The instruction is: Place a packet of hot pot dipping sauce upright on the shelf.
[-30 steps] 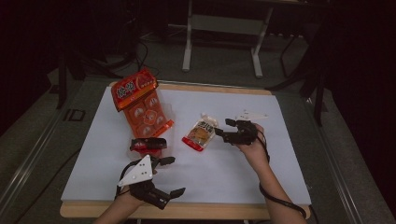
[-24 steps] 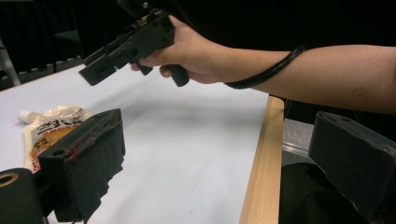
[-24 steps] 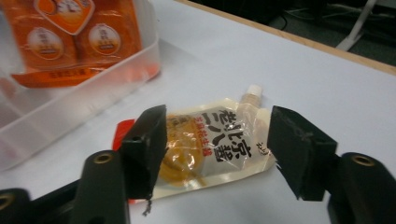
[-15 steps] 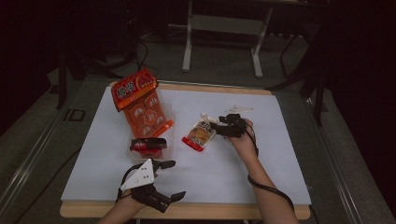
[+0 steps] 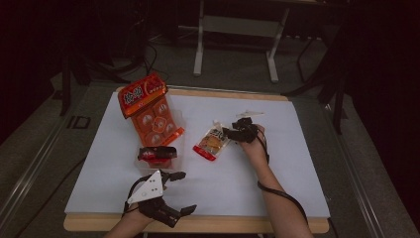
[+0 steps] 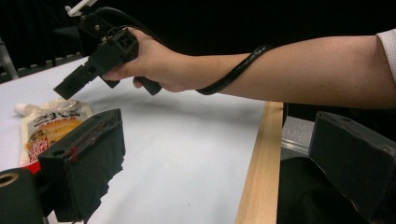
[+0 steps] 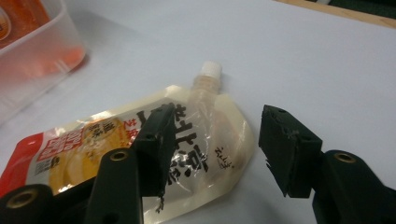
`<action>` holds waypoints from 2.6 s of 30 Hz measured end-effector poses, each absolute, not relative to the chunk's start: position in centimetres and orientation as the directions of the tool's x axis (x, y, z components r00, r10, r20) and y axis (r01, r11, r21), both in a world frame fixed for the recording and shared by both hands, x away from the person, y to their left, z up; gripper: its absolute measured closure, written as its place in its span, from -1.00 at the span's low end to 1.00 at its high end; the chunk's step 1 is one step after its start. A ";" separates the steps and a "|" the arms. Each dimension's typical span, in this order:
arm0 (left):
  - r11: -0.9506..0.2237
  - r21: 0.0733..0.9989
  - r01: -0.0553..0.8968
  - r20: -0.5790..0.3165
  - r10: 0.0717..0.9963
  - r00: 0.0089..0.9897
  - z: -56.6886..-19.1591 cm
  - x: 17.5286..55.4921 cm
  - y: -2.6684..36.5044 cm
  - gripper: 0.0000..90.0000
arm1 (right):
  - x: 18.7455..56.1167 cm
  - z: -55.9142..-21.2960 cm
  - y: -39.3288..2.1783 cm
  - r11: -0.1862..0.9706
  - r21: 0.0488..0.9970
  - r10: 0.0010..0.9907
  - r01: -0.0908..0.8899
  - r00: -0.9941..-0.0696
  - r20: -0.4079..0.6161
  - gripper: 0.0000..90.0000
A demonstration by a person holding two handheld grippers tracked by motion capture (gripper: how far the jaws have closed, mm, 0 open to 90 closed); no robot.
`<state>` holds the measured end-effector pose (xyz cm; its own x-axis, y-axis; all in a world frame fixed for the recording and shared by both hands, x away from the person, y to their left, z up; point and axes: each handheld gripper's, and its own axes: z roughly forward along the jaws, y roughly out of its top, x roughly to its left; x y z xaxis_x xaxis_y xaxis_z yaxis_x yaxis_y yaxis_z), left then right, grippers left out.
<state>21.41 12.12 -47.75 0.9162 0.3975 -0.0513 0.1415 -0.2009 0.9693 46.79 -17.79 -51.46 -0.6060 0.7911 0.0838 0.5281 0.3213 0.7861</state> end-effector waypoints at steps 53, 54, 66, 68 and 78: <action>-0.175 0.968 0.181 -0.093 0.420 0.903 -48.2 21.3 12.5 -0.91 | 43.7 -46.8 -15.9 0.323 0.829 0.726 0.456 -0.681 0.092 0.99; -0.174 0.968 0.181 -0.093 0.418 0.904 -48.2 21.3 12.4 -0.91 | 43.5 -46.6 -15.8 0.328 0.832 0.722 0.447 -0.687 0.085 0.99; -0.120 0.976 0.181 -0.117 0.413 0.903 -48.0 21.4 12.4 -0.91 | 40.8 -43.6 -14.0 0.338 0.874 0.644 0.348 -0.763 0.055 0.99; -0.148 0.976 0.162 -0.087 0.418 0.904 -48.0 21.4 12.3 -0.88 | 40.3 -43.2 -13.8 0.346 0.878 0.633 0.331 -0.773 0.042 0.99; -0.103 0.973 0.207 -0.151 0.396 0.906 -47.3 21.5 12.4 -0.87 | 38.5 -40.9 -14.8 0.361 0.890 0.604 0.279 -0.797 0.005 0.99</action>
<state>21.51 12.41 -47.32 0.9058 0.3958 -0.1514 0.2075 -0.1027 0.9728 38.53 -14.75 -40.88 -0.7971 0.6038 0.0049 0.2790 0.3611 0.8898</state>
